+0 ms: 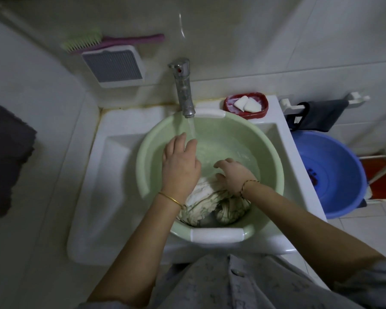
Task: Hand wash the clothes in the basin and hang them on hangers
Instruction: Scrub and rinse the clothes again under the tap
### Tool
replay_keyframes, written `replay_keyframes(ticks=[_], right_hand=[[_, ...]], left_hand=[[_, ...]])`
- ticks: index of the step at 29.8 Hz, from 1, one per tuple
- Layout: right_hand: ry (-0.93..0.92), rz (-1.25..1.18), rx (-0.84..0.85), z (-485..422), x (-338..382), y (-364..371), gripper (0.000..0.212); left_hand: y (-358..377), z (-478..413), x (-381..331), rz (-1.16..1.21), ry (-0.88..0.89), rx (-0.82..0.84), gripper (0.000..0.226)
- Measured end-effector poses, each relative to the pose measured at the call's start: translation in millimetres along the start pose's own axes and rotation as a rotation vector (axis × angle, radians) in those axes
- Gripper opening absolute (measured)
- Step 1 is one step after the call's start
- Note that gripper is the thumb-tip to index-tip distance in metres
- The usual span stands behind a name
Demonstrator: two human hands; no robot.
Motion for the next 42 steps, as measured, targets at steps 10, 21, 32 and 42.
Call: replay_keyframes(ticks=[10, 21, 32, 42], right_hand=[[-0.033, -0.041, -0.061, -3.1, 3.7, -12.1, 0.038], [-0.064, -0.044, -0.072, -7.5, 5.1, -19.6, 0.038], [-0.027, -0.052, -0.076, -10.9, -5.1, -17.4, 0.037], [-0.024, -0.049, -0.168, -8.6, -14.2, -18.3, 0.036]], left_hand=[[-49.8, -71.6, -25.6, -0.363, 0.127, -0.162, 0.059], [-49.0, -102.2, -16.4, -0.458, 0.067, -0.090, 0.068], [-46.2, -99.4, -11.6, -0.462, 0.080, -0.085, 0.062], [-43.9, -65.0, -13.5, -0.375, 0.083, -0.283, 0.052]])
Point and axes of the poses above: each hand's wrist, its own z-axis away from the middle knuckle, its own y-axis out of the palm, x = y × z, the point moved 5 cm from there along -z, towards the middle knuckle, and after that the axes turned 3 degrees about x, right-handed, at the moved point
